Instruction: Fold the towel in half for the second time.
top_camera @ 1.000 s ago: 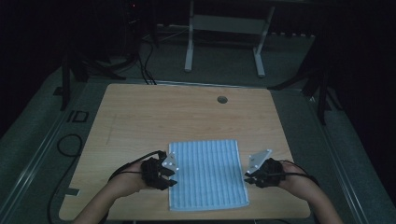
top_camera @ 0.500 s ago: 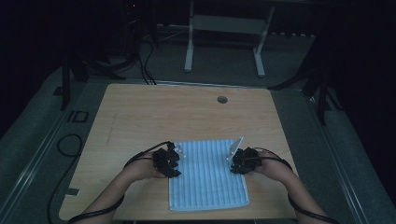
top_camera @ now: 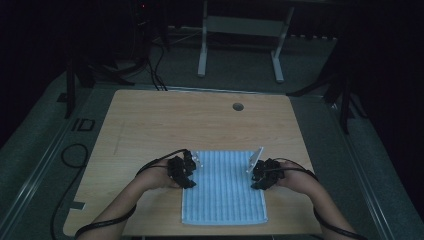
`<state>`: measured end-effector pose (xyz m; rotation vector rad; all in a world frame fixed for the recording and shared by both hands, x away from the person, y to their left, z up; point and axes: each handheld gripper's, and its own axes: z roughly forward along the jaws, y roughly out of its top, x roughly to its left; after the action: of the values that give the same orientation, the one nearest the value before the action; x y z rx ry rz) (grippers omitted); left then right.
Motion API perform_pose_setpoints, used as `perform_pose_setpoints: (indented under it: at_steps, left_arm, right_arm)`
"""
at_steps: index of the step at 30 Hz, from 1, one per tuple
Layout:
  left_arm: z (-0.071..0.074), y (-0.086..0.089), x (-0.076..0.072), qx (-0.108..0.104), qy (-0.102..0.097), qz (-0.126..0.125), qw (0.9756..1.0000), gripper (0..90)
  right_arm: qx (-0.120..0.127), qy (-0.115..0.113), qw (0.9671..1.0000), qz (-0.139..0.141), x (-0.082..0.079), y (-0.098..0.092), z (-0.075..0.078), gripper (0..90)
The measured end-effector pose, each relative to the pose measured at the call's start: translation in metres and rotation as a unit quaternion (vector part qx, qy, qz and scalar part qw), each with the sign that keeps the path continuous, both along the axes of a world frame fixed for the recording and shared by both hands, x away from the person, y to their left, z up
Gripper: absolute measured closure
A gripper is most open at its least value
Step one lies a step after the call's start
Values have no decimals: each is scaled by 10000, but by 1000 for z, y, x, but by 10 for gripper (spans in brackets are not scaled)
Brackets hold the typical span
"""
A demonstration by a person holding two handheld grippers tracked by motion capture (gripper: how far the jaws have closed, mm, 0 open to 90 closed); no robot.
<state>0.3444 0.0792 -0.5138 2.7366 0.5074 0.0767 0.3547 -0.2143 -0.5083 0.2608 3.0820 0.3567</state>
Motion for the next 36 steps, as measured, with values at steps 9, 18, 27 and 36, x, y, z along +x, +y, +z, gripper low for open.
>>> perform_pose_setpoints:
  at_steps: [9,18,27,36]
  left_arm:
    - [24,25,33,-8,-409,501,9979,485]
    - [26,24,73,-91,-354,737,9966,469]
    - [-2,20,95,447,35,748,9962,440]
    - [-8,11,100,577,84,579,9966,446]
  right_arm:
    - [114,-482,9976,-480,48,-22,34,604]
    - [33,-370,9955,-874,105,-11,29,607]
    - [-475,135,9966,-666,119,9,0,612]
    - [-628,443,9955,-551,117,12,-7,761]
